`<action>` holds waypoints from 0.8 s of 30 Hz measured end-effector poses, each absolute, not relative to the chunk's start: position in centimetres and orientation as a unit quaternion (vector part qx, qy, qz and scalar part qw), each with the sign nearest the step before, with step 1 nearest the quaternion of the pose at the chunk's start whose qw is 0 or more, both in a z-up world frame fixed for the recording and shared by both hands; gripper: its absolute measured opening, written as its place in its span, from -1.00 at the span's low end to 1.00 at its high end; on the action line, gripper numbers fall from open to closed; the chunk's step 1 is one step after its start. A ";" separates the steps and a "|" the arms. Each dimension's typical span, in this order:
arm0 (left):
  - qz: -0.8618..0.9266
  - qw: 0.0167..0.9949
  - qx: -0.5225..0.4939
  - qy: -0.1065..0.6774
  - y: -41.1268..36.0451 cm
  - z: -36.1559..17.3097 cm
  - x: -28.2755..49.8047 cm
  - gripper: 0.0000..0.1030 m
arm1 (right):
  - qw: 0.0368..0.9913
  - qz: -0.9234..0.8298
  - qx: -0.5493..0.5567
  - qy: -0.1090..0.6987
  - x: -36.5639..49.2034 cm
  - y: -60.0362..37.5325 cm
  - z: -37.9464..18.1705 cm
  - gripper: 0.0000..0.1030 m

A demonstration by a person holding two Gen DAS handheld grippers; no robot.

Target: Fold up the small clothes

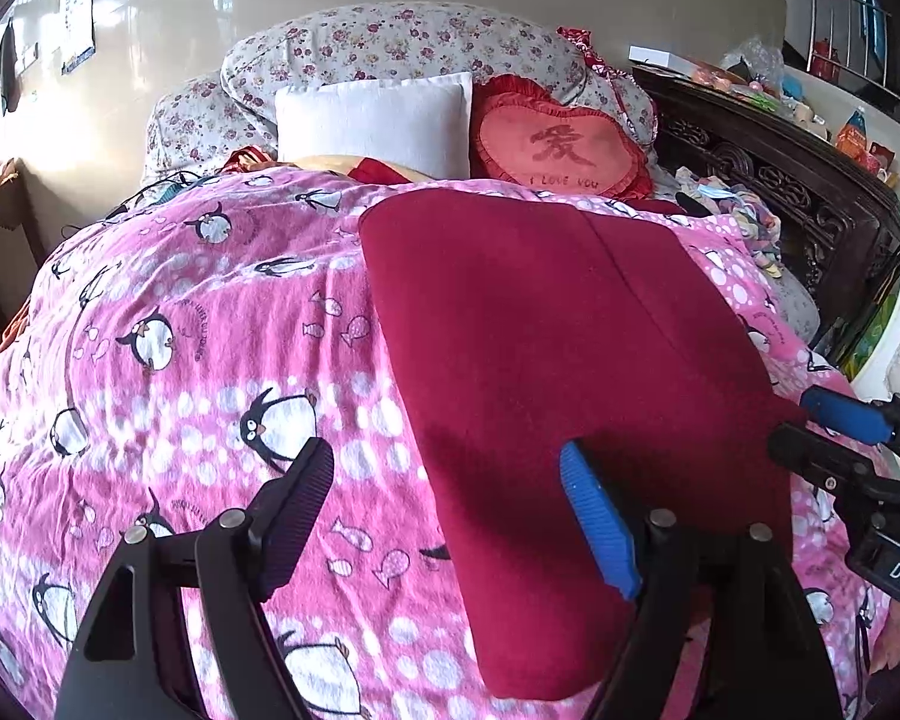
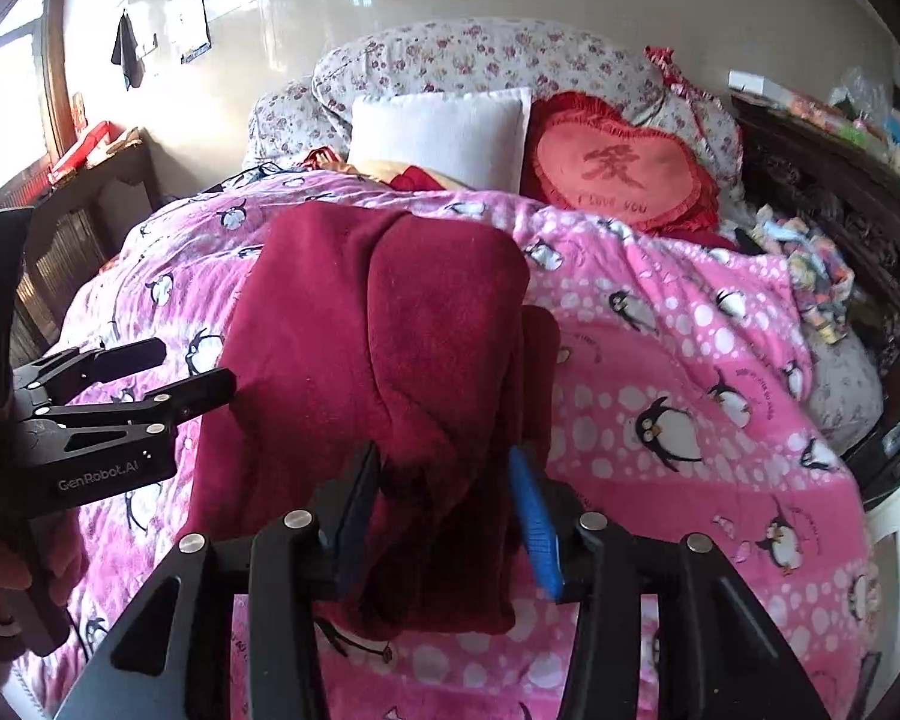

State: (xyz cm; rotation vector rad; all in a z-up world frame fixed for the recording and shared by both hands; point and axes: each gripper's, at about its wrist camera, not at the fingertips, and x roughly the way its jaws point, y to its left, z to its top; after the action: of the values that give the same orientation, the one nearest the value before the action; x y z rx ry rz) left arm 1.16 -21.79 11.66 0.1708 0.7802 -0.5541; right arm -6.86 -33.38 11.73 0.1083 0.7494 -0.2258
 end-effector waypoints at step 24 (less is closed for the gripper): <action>-0.329 0.831 -0.066 0.444 -18.6 9.3 3.7 0.80 | 0.917 -0.101 0.164 0.349 -6.0 -38.4 11.0 0.85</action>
State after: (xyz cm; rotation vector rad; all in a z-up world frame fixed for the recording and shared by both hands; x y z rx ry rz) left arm 3.72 -18.57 9.30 -0.1393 0.9419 -0.6977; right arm -5.95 -38.43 11.00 0.3370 0.7188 -0.2088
